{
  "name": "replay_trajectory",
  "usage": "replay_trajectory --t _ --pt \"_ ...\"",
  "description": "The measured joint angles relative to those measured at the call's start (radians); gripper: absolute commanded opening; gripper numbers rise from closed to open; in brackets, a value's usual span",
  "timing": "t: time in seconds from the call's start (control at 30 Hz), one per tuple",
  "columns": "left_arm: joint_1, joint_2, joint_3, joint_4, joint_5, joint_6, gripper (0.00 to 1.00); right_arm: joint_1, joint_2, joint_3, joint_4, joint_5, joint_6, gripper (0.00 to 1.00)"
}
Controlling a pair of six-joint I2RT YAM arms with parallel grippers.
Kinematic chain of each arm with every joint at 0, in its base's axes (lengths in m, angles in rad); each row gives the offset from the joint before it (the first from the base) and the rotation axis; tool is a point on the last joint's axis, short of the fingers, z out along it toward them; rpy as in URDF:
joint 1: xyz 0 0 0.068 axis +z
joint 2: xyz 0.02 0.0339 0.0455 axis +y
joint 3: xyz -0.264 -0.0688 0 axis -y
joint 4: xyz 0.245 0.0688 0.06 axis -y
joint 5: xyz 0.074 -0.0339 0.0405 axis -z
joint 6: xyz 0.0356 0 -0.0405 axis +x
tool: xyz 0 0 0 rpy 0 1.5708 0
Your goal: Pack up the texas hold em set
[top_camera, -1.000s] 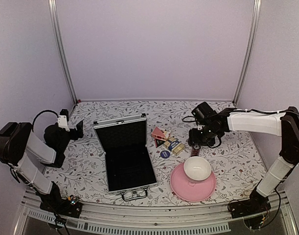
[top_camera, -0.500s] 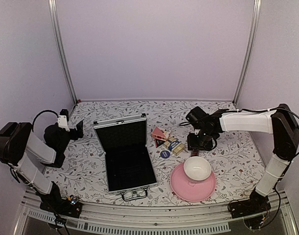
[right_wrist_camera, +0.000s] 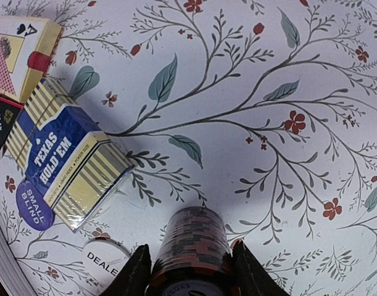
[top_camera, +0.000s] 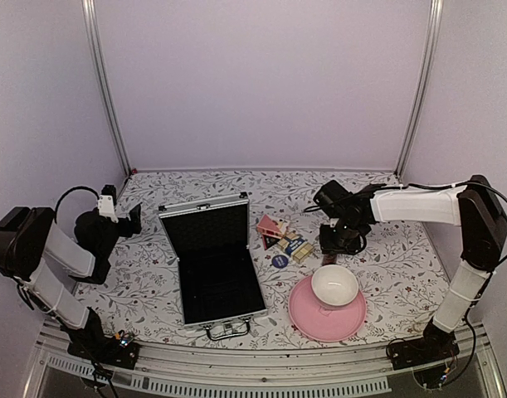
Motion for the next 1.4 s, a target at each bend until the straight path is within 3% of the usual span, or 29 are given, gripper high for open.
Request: replay_trajectory --t 0.17,0.37,0.6,0.77,0.9,1.03,1.2,1.4 --pt "0.0 0.0 0.0 0.0 0.0 0.0 0.97 0.0 0.0 0.001 -0.005 0.025 0.003 0.27" --pt "0.0 0.0 0.0 0.0 0.0 0.0 0.97 0.0 -0.036 0.003 -0.034 0.089 -0.034 0.06" --pt "-0.002 -0.037 0.002 -0.04 -0.089 -0.022 0.97 0.04 -0.252 0.001 0.067 0.134 -0.18 0.04" --pt "-0.006 -0.232 0.002 -0.136 -0.21 -0.066 0.97 0.149 -0.354 -0.06 0.233 0.146 -0.246 0.03" --pt "-0.006 -0.449 0.052 -0.354 -0.277 -0.161 0.97 0.256 -0.341 -0.111 0.311 0.154 -0.265 0.03" --pt "-0.006 -0.549 0.229 -0.658 -0.259 -0.283 0.96 0.341 -0.289 -0.13 0.378 0.159 -0.264 0.03" --pt "-0.008 -0.584 0.473 -1.015 -0.112 -0.383 0.95 0.437 -0.145 -0.098 0.465 0.189 -0.264 0.02" --pt "-0.012 -0.546 0.781 -1.342 0.061 -0.377 0.95 0.497 0.015 -0.013 0.523 0.22 -0.27 0.02"
